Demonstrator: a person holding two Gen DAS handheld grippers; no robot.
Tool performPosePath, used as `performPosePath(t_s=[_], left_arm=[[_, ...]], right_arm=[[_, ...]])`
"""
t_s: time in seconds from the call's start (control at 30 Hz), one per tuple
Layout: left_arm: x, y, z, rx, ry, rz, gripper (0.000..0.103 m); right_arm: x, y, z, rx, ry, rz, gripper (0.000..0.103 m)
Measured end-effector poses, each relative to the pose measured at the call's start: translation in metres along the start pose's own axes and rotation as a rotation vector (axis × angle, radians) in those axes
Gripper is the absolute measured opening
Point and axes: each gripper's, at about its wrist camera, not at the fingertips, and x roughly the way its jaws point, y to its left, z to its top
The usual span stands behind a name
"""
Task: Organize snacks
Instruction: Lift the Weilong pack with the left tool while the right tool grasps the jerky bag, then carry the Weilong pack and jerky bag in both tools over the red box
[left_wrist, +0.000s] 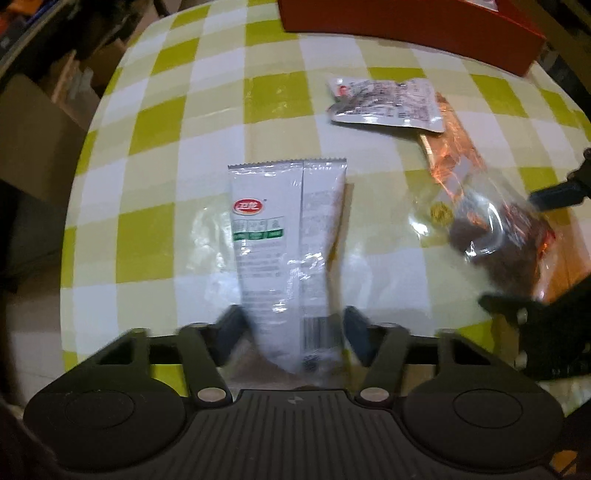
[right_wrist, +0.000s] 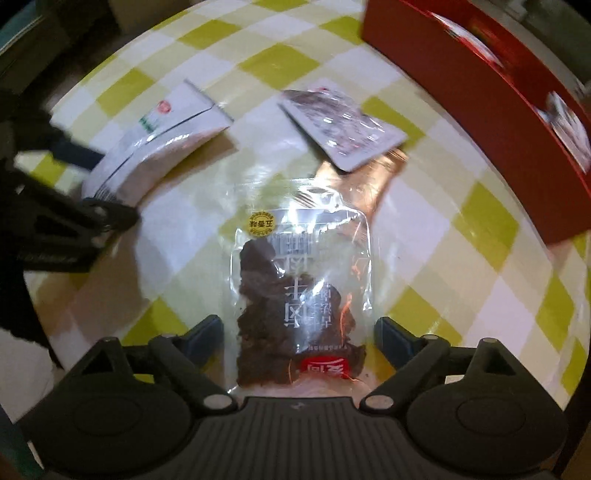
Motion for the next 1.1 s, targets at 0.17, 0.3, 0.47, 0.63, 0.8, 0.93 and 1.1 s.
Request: performPosePath(t_s=[0.17, 0.3, 0.47, 0.63, 0.8, 0.93, 1.1], left_arm=[[-0.008, -0.01, 0.004, 0.007, -0.015, 0.018, 0.05], [-0.022, -0.011, 0.009, -0.012, -0.055, -0.012, 0.049], [-0.026, -0.013, 0.012, -0.019, -0.065, -0.033, 0.049], [-0.035, -0.015, 0.022, -0.025, -0.098, -0.057, 0.049], [-0.045, -0.02, 0.037, -0.035, -0.134, -0.062, 0.049], [-0.049, -0.025, 0.048, -0.03, -0.158, -0.054, 0.049], [-0.059, -0.03, 0.069, -0.036, -0.204, -0.046, 0.049]], right_arm=[[-0.008, 0.006, 0.0, 0.022, -0.014, -0.023, 0.095], [-0.021, -0.001, -0.003, 0.063, -0.05, -0.012, 0.094], [-0.041, -0.011, -0.008, 0.112, -0.098, 0.0, 0.094], [-0.054, -0.024, -0.005, 0.159, -0.151, 0.006, 0.094], [-0.067, -0.035, -0.002, 0.201, -0.197, 0.001, 0.094], [-0.073, -0.046, -0.001, 0.228, -0.225, -0.022, 0.094], [-0.082, -0.06, 0.006, 0.264, -0.27, -0.037, 0.094]])
